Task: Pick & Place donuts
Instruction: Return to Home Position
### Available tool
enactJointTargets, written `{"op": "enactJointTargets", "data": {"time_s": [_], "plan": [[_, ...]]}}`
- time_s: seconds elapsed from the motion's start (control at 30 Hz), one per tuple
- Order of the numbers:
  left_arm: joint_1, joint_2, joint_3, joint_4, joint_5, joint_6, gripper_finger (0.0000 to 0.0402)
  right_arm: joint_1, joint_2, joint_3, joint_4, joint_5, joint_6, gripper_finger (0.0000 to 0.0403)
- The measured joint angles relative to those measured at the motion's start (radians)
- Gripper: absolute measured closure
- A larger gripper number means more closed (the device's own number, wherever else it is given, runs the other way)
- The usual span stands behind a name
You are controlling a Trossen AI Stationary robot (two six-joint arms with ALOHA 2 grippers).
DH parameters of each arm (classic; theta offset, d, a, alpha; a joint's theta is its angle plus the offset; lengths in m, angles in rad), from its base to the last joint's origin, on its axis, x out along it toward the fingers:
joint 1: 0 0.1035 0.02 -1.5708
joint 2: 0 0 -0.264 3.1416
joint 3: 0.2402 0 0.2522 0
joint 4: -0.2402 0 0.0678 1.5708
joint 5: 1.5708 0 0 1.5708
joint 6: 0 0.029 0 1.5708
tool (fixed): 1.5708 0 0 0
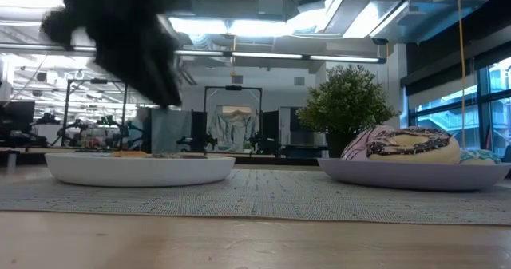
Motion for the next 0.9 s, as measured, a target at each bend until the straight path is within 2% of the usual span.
{"op": "enactJointTargets", "data": {"time_s": [0.1,0.17,0.23,0.33,0.43,0.53,0.6,0.67,0.8,0.9], "plan": [[-0.002,-0.116,0.000,0.014,0.021,-0.129,0.0202,0.040,0.000,-0.011,-0.012,0.032,-0.040,0.0204],[-0.017,-0.205,-0.017,0.074,0.028,-0.144,0.0202,0.088,-0.009,-0.039,-0.013,0.131,-0.059,0.0204],[-0.042,-0.307,-0.060,0.182,0.034,-0.139,0.0204,0.133,-0.040,-0.081,-0.015,0.218,-0.053,0.0204],[-0.089,-0.463,-0.171,0.400,0.039,-0.136,0.0207,0.191,-0.118,-0.171,0.004,0.238,0.018,0.0204],[-0.135,-0.595,-0.308,0.650,0.038,-0.105,0.0207,0.248,-0.211,-0.309,0.117,0.236,0.056,0.0204],[-0.166,-0.691,-0.422,0.829,0.039,-0.059,0.0206,0.304,-0.318,-0.464,0.349,0.247,-0.015,0.0204],[-0.174,-0.742,-0.473,0.858,0.037,-0.032,0.0205,0.344,-0.380,-0.559,0.474,0.283,-0.076,0.0204],[-0.181,-0.778,-0.505,0.856,0.039,-0.025,0.0207,0.375,-0.437,-0.622,0.507,0.288,-0.116,0.0204],[-0.188,-0.796,-0.547,0.864,0.039,-0.093,0.0208,0.410,-0.516,-0.731,0.585,0.241,-0.028,0.0204],[-0.166,-0.799,-0.565,0.864,0.038,-0.143,0.0206,0.413,-0.561,-0.850,0.699,0.239,-0.083,0.0204]]}}
